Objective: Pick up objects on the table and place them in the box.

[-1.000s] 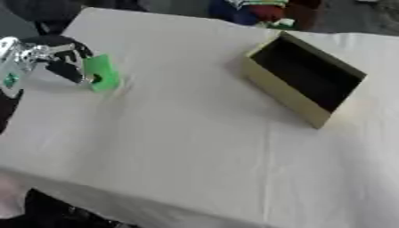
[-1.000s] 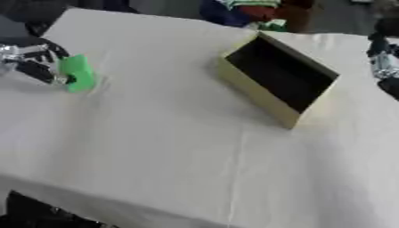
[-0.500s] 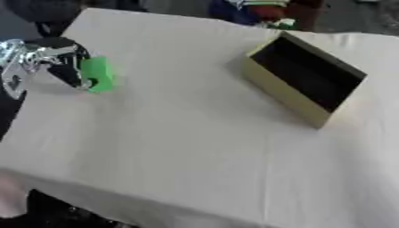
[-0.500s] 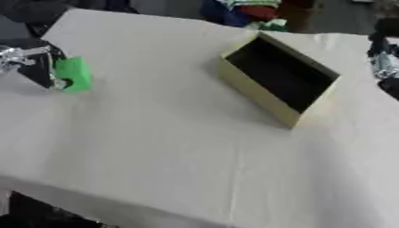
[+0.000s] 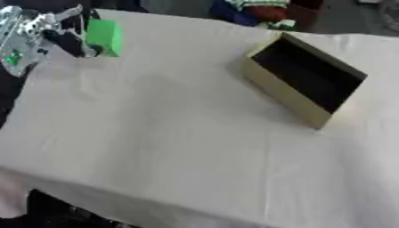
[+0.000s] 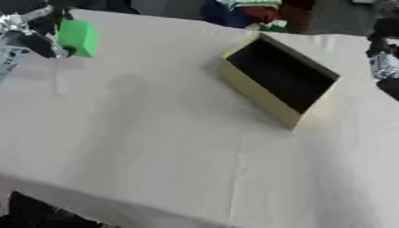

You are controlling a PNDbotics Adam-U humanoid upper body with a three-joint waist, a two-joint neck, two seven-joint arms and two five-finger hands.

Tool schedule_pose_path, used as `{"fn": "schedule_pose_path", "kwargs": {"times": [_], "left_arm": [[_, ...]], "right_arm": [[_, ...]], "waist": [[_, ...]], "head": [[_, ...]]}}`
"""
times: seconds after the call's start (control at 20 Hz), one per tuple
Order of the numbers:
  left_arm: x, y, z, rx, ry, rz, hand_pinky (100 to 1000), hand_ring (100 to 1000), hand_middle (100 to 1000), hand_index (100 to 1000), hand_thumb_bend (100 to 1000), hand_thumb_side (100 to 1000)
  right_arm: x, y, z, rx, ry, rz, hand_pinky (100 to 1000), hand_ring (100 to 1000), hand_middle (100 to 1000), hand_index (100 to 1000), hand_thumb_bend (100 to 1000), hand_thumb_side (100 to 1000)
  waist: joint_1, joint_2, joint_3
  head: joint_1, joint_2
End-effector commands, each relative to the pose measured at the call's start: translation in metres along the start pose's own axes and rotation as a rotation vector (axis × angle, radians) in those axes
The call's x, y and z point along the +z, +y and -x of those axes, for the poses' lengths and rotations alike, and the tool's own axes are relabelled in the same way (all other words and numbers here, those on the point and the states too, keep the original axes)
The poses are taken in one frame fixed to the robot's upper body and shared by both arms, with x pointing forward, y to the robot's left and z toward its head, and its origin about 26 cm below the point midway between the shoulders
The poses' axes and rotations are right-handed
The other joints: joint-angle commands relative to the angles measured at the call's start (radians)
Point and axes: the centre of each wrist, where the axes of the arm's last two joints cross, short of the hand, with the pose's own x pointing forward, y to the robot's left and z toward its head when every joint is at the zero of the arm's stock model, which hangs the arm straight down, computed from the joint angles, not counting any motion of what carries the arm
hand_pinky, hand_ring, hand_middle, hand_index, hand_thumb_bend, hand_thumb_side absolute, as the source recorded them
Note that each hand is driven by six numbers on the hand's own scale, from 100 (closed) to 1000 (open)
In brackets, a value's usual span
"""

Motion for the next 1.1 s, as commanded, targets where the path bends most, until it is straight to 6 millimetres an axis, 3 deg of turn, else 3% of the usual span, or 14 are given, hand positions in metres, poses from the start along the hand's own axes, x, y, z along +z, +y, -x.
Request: {"fn": "schedule_pose_path", "kwargs": {"times": [0.05,0.25,0.6,0.85,1.1], "left_arm": [[-0.012,0.038,-0.041,-0.034,-0.127,-0.121,649,540,514,653,101,173],[-0.033,0.048,-0.091,-0.070,-0.273,-0.198,651,542,513,654,121,178],[-0.063,0.034,-0.154,-0.087,-0.428,-0.257,658,555,524,665,164,229],[-0.074,0.018,-0.184,-0.093,-0.508,-0.278,671,575,541,682,189,290],[-0.080,-0.004,-0.199,-0.099,-0.552,-0.278,687,599,567,701,248,355]], "right_arm": [[-0.006,-0.003,-0.005,0.011,-0.022,-0.017,634,857,599,791,100,397],[-0.008,0.004,-0.006,-0.004,-0.035,-0.040,635,857,599,792,100,397],[-0.018,0.019,-0.012,-0.031,-0.072,-0.094,635,857,599,792,100,395],[-0.024,0.029,-0.017,-0.056,-0.094,-0.121,635,857,597,790,100,395],[-0.028,0.035,-0.020,-0.073,-0.111,-0.134,634,857,590,789,100,395]], "waist": [[0.004,-0.025,-0.009],[0.006,-0.030,-0.037],[0.016,-0.028,-0.109],[0.016,-0.021,-0.145],[0.011,-0.012,-0.170]], "head": [[0.005,0.005],[0.017,0.005],[0.057,0.005],[0.072,0.005],[0.078,0.005]]}}
